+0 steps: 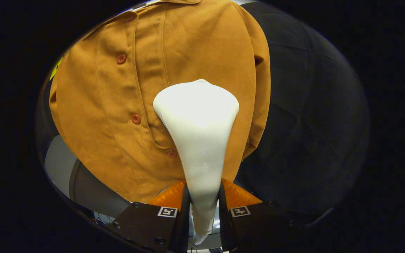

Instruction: Iron the clothes twice with a garment steamer, once on the left side and once on the right side.

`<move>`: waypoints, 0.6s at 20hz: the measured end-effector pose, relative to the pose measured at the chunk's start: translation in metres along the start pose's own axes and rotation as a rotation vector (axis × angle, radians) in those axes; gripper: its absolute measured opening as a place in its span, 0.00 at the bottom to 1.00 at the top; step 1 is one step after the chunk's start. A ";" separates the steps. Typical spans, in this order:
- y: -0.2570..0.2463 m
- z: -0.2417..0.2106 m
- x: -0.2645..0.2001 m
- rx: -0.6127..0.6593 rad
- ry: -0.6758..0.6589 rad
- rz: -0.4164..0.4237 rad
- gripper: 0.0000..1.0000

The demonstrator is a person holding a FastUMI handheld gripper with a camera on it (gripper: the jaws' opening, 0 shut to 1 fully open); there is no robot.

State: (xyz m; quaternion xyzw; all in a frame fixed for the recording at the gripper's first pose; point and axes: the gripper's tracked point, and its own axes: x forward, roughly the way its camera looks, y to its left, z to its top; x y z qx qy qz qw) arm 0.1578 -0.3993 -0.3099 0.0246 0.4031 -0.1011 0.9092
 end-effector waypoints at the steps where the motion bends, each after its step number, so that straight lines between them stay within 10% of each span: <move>1: 0.000 -0.008 0.003 -0.002 0.020 -0.002 0.39; 12: -0.011 -0.040 -0.029 0.018 0.069 -0.059 0.39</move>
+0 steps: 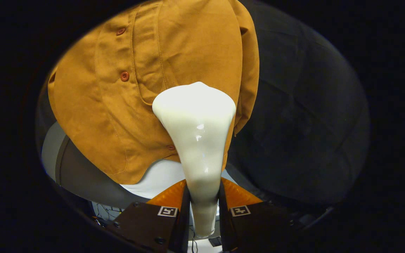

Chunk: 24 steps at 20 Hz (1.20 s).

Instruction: Iron the clothes twice with a garment steamer, once on the left side and once on the right side.

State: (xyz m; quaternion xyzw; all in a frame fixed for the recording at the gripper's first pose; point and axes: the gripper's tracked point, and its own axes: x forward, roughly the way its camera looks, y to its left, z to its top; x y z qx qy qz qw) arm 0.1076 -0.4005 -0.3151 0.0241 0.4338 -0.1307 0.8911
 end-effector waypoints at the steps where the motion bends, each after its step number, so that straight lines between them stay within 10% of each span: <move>1: 0.003 0.004 -0.009 -0.003 -0.019 -0.003 0.39; 12: 0.065 0.048 -0.124 -0.049 -0.308 0.097 0.39; 24: 0.296 0.060 -0.294 -0.093 -0.525 0.302 0.39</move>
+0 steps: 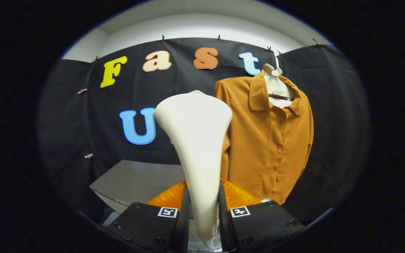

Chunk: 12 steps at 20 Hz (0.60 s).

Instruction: Iron the clothes twice with a garment steamer, once on the left side and once on the right side.

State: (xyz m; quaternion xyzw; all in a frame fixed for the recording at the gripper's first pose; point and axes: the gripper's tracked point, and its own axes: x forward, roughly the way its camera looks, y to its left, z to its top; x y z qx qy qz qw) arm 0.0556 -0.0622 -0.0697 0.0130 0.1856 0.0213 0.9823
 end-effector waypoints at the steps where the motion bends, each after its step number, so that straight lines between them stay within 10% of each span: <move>1: 0.016 0.002 -0.007 0.008 -0.005 0.005 0.39; 12: 0.100 0.001 -0.060 0.035 -0.033 -0.009 0.39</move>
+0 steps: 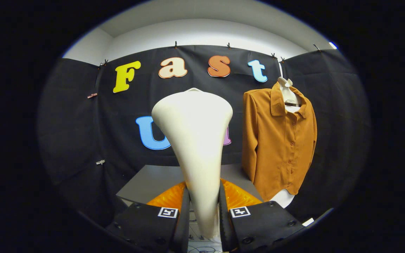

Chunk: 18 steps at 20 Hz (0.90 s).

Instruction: Iron the clothes twice with a garment steamer, once on the left side and once on the right side.

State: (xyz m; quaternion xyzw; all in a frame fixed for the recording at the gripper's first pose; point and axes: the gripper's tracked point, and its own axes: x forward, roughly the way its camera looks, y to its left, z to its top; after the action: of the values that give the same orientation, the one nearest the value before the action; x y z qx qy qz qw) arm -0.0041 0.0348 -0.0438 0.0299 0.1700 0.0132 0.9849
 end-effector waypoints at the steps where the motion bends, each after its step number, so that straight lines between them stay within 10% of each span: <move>1: 0.000 0.001 -0.005 -0.001 -0.006 -0.008 0.39; 18: 0.002 0.008 -0.018 0.011 -0.041 -0.058 0.39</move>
State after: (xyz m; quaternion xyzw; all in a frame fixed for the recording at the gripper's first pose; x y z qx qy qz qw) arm -0.0182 0.0361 -0.0302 0.0306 0.1508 -0.0167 0.9880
